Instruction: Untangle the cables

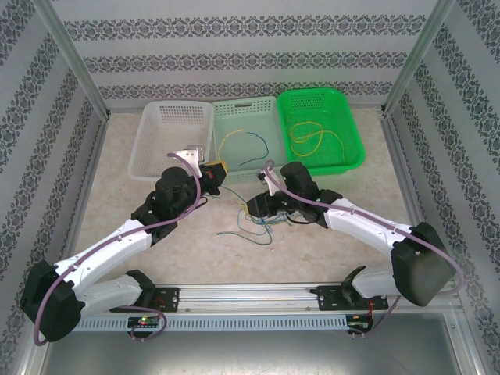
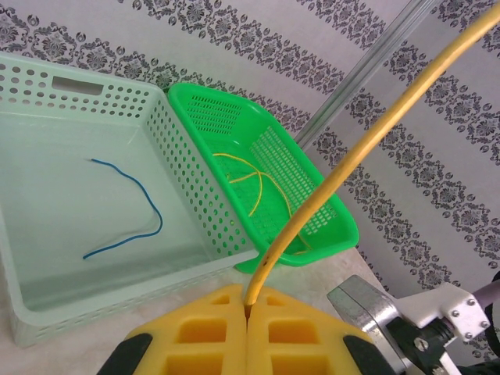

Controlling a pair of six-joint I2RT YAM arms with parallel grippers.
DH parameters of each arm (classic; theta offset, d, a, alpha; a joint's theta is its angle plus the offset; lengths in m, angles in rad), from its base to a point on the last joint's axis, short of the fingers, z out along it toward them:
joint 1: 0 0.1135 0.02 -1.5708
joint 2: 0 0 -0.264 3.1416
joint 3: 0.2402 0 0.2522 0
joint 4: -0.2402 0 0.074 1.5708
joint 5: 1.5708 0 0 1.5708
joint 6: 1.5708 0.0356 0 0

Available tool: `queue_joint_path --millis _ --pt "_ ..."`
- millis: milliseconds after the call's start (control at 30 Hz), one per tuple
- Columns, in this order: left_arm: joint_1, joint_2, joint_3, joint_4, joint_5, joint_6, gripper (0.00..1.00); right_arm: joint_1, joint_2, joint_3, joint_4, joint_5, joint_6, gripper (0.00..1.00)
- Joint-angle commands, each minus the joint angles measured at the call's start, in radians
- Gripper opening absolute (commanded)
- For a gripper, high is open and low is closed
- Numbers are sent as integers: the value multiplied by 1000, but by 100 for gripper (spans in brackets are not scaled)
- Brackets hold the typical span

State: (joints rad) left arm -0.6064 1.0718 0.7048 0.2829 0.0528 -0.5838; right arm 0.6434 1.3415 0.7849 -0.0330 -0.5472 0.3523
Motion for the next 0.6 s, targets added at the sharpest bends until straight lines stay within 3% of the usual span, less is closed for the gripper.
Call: queue_joint_path --millis 0,333,567 --pt "10 -3 14 12 16 -19 5 -7 -17 -1 25 0 2 42" --pt "10 21 33 30 38 -28 5 8 42 37 18 -8 -15 39" --pt "11 6 30 28 29 -28 5 28 81 49 38 -9 -2 24"
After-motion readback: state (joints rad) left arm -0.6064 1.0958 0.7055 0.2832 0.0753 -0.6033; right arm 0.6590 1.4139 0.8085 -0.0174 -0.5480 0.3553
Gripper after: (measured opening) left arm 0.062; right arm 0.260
